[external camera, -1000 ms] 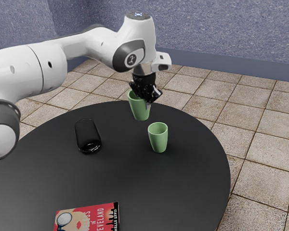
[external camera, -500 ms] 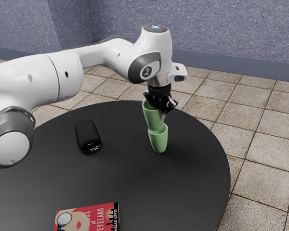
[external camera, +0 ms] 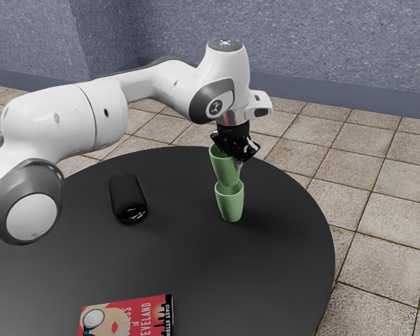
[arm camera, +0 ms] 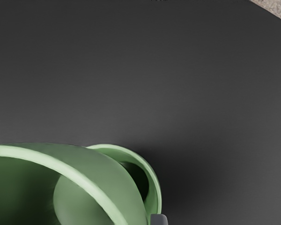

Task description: Place the left cup onto the right cup

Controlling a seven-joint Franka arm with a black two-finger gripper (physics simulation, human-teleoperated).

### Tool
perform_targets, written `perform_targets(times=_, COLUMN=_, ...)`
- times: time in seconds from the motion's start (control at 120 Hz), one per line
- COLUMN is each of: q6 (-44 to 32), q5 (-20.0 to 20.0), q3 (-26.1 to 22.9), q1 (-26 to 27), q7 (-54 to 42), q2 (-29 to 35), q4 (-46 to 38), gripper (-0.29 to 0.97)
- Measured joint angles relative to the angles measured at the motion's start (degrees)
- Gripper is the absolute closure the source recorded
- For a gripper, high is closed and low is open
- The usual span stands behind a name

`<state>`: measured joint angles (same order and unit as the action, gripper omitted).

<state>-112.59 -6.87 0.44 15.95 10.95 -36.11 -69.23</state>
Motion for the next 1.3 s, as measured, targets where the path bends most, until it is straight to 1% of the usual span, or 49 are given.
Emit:
perform_targets(times=0.675, q6=-1.00, q5=3.18, q3=0.00, q1=-0.83, q7=1.17, q2=-1.57, q4=-1.15, gripper=0.78)
perform_targets(times=0.842, q6=-1.18, q5=4.66, q3=0.00, q1=-1.09, q7=1.28, q2=-1.30, q4=-1.19, gripper=0.41)
perform_targets(times=0.95, q6=-1.12, q5=5.09, q3=0.00, q1=-1.10, q7=1.35, q2=-0.66, q4=-1.19, gripper=0.25)
perform_targets(times=1.108, q6=-0.85, q5=5.27, q3=0.09, q1=-0.79, q7=1.45, q2=2.09, q4=-3.00, gripper=0.12)
perform_targets(times=1.3, q6=-0.23, q5=5.20, q3=0.33, q1=0.11, q7=1.38, q2=9.97, q4=-8.77, gripper=0.05)
